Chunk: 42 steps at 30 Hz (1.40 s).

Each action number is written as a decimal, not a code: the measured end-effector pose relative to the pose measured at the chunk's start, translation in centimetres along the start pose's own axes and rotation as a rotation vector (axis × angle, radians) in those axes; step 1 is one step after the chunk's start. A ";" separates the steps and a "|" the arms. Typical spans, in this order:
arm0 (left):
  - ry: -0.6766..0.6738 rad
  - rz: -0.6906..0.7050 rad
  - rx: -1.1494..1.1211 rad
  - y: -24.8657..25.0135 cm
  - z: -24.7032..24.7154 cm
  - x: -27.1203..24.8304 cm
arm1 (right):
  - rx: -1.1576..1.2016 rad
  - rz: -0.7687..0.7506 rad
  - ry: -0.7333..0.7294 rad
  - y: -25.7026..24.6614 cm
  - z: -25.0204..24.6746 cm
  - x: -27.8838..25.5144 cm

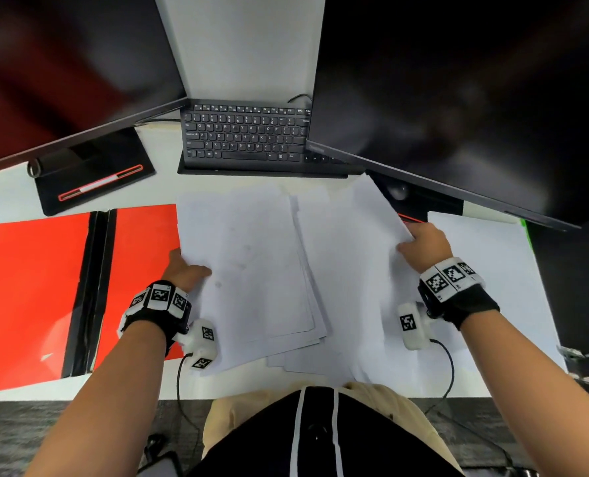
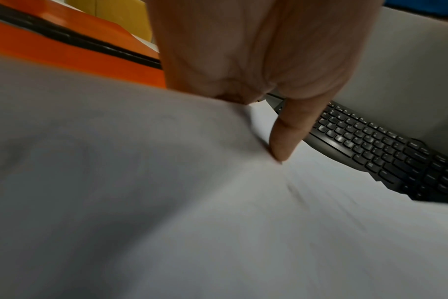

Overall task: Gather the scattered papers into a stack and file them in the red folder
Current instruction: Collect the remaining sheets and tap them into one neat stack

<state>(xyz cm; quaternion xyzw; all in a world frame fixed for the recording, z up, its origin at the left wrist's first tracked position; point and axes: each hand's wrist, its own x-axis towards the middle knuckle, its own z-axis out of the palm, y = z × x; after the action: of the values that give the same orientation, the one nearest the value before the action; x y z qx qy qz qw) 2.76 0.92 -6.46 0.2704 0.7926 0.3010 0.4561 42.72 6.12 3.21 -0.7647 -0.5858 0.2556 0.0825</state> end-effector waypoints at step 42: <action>-0.091 -0.074 -0.206 1.4 -0.3 -2.1 | 0.461 0.041 -0.555 -11.1 11.1 -1.4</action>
<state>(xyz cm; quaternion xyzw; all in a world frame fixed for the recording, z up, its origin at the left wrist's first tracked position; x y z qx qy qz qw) 3.62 0.26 -4.14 0.2062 0.7455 0.3512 0.5276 27.58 6.21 -1.11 -0.6390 -0.4974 0.5804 0.0857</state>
